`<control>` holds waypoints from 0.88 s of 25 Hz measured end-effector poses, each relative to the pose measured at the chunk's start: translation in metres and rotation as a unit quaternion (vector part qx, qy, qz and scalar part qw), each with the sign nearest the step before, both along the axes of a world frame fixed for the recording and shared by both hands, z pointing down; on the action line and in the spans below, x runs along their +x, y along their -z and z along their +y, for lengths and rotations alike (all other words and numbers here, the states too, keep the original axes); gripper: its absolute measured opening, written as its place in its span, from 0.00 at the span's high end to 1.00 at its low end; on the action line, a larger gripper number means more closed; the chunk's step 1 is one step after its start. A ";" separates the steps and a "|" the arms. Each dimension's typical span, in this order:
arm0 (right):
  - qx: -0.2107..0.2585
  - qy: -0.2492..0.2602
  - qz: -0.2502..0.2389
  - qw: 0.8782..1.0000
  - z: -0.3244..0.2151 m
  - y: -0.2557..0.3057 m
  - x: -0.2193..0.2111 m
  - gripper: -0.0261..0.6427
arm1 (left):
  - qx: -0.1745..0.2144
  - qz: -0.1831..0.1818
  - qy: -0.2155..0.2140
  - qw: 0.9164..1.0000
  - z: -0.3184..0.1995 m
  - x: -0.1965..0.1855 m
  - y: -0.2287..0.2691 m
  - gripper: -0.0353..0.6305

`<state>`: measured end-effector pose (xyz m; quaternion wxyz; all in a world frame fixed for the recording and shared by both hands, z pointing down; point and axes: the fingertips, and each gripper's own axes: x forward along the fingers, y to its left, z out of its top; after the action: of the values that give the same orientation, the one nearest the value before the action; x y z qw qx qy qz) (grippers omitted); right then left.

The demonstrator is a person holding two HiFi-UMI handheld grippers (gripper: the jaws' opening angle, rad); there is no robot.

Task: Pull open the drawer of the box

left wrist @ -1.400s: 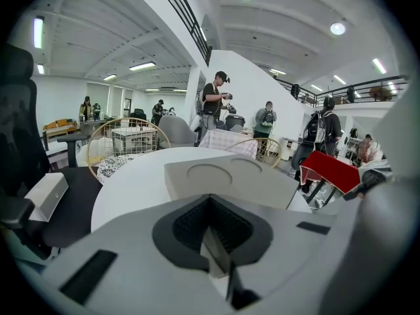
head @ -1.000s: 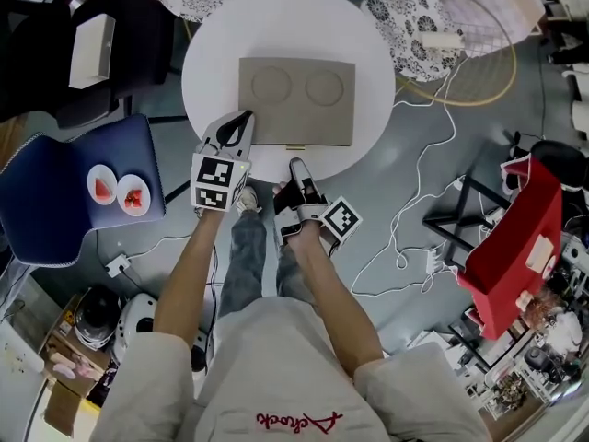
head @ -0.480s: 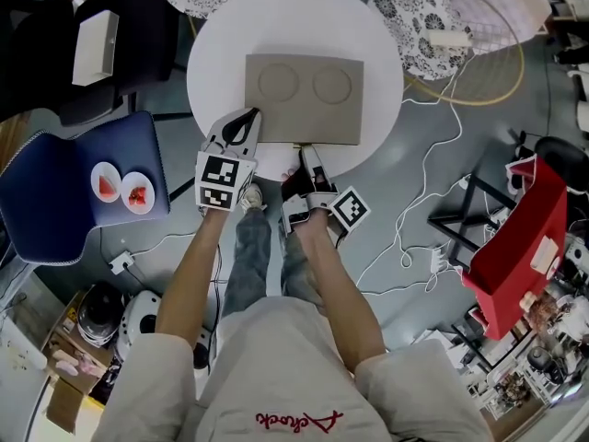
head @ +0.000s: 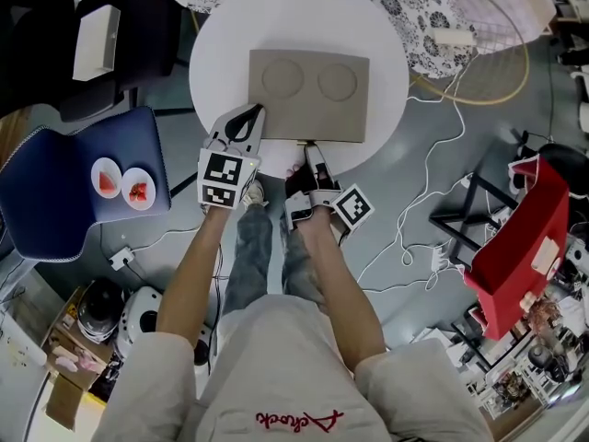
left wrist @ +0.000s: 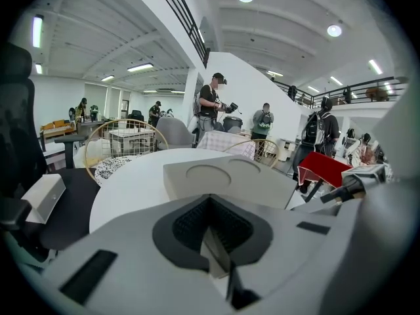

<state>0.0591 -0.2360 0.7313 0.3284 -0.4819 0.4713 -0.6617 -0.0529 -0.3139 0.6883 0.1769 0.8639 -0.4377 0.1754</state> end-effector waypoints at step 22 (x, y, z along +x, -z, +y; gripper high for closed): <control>-0.014 -0.003 -0.006 1.000 0.059 -0.003 0.002 0.91 | -0.009 -0.003 0.011 1.000 0.000 -0.001 -0.002 0.93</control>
<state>0.0613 -0.1773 0.7341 0.3271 -0.4837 0.4584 -0.6700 -0.0536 -0.3138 0.6904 0.1851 0.8570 -0.4461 0.1795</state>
